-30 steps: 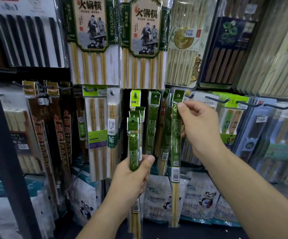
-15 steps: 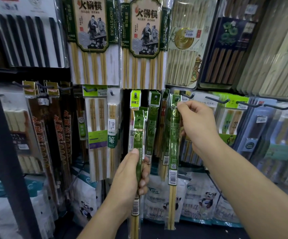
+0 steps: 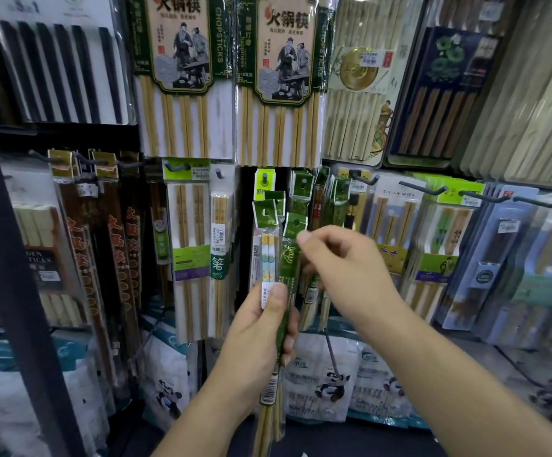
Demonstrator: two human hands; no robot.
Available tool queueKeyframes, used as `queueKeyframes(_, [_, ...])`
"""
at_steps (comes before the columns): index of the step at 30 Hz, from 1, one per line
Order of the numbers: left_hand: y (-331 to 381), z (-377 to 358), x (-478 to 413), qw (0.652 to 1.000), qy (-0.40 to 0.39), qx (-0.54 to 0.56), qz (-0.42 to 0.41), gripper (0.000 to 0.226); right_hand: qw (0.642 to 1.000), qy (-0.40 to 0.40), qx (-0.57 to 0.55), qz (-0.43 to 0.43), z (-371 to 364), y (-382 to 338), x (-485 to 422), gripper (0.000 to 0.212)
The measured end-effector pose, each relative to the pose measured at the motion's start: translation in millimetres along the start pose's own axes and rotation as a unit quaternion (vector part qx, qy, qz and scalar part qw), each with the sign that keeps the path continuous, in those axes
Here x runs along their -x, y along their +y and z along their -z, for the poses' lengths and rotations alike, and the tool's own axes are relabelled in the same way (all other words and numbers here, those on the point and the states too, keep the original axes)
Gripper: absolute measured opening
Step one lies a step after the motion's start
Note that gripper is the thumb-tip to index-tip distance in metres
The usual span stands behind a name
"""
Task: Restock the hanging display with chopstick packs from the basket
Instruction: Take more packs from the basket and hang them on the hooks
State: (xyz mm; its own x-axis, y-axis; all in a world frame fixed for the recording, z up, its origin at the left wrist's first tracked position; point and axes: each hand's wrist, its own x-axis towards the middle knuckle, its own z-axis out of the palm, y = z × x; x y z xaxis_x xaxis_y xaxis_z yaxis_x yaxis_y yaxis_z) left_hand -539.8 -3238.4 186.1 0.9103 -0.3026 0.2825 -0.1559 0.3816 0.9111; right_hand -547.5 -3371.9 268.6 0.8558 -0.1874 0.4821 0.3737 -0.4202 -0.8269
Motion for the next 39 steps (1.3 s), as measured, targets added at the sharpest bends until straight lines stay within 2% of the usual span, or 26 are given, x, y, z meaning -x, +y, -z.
queueKeyframes(2, [0, -1, 0, 1.0, -0.001, 0.01, 0.005, 0.033, 0.999, -0.028, -0.024, 0.004, -4, -1, 3, 0.016])
queueKeyframes(4, [-1, -1, 0, 1.0, 0.006, 0.006, 0.014, 0.036, 0.999, -0.018, -0.031, 0.002, -4, 0, 2, 0.015])
queueKeyframes(8, [-3, 0, 0, 0.999, 0.019, -0.013, 0.029, 0.044, 0.997, 0.04, -0.069, -0.02, 2, -1, -7, 0.022])
queueKeyframes(11, [-5, 1, -2, 0.997, 0.056, -0.051, 0.025, 0.048, 0.992, 0.088, -0.09, -0.025, 13, -6, -22, 0.031])
queueKeyframes(18, [-3, 3, -4, 0.997, 0.068, -0.017, 0.031, 0.045, 0.983, 0.149, -0.101, -0.042, 25, -4, -47, 0.037])
queueKeyframes(23, [-4, 6, -4, 0.996, 0.053, 0.027, 0.06, 0.036, 0.985, 0.154, -0.072, -0.037, 25, 7, -49, 0.039])
queueKeyframes(28, [-3, 4, -5, 0.998, 0.049, 0.006, 0.048, 0.053, 0.986, 0.157, -0.058, -0.024, 25, 11, -51, 0.039])
queueKeyframes(39, [-2, 2, -4, 0.997, 0.053, -0.028, 0.047, 0.041, 0.983, 0.182, -0.006, -0.012, 25, 15, -55, 0.037])
